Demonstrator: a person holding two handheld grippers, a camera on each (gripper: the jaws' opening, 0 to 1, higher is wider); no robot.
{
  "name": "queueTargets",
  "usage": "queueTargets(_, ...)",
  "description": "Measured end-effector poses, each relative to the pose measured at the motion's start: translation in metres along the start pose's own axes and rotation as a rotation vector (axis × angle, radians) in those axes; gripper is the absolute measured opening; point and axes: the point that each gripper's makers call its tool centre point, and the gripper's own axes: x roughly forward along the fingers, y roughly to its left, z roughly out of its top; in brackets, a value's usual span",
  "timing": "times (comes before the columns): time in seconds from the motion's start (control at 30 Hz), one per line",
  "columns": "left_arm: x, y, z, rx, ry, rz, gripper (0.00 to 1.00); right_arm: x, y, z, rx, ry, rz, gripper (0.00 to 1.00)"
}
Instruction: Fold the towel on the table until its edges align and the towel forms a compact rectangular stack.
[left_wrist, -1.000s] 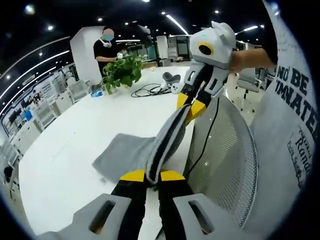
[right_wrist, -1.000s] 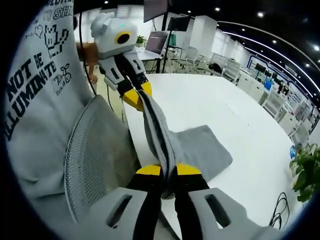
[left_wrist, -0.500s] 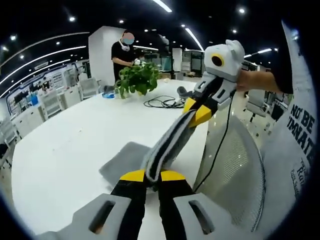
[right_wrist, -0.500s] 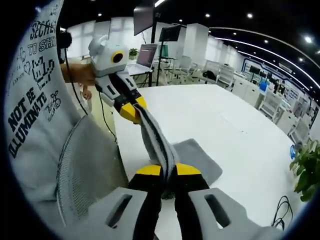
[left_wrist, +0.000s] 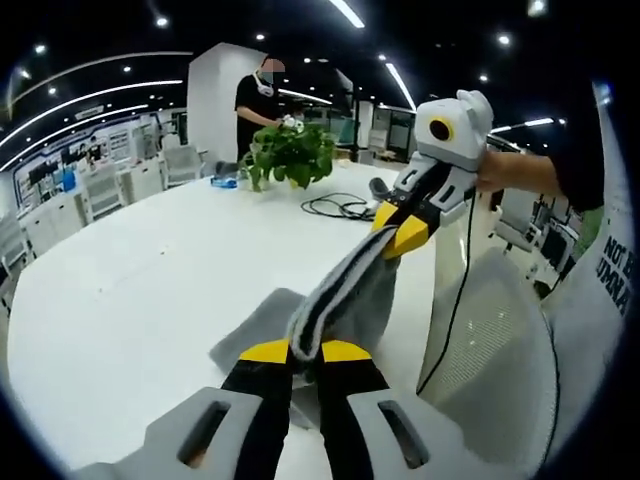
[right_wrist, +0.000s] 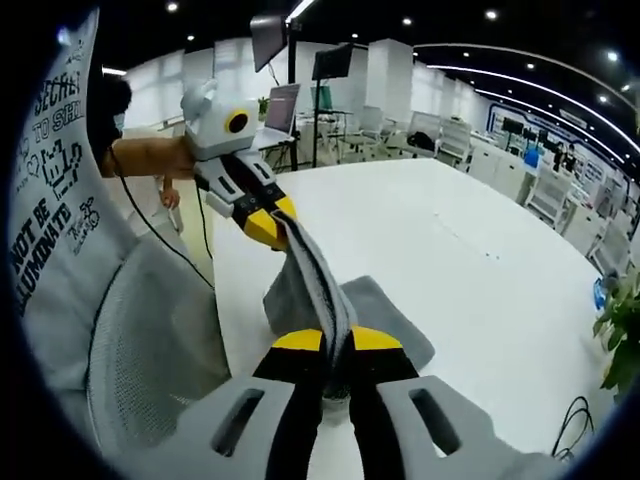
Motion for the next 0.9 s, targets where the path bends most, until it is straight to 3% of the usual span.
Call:
queueTargets(0.3, 0.027, 0.023, -0.018, -0.118, 0.053, 0.007, 0.09, 0.025, -0.027, -0.014, 0.045, 0.041, 0.037, 0.05)
queueTargets(0.9, 0.076, 0.057, -0.061, -0.185, 0.152, 0.06, 0.12, 0.073, -0.06, -0.057, 0.087, 0.122, 0.052, 0.06)
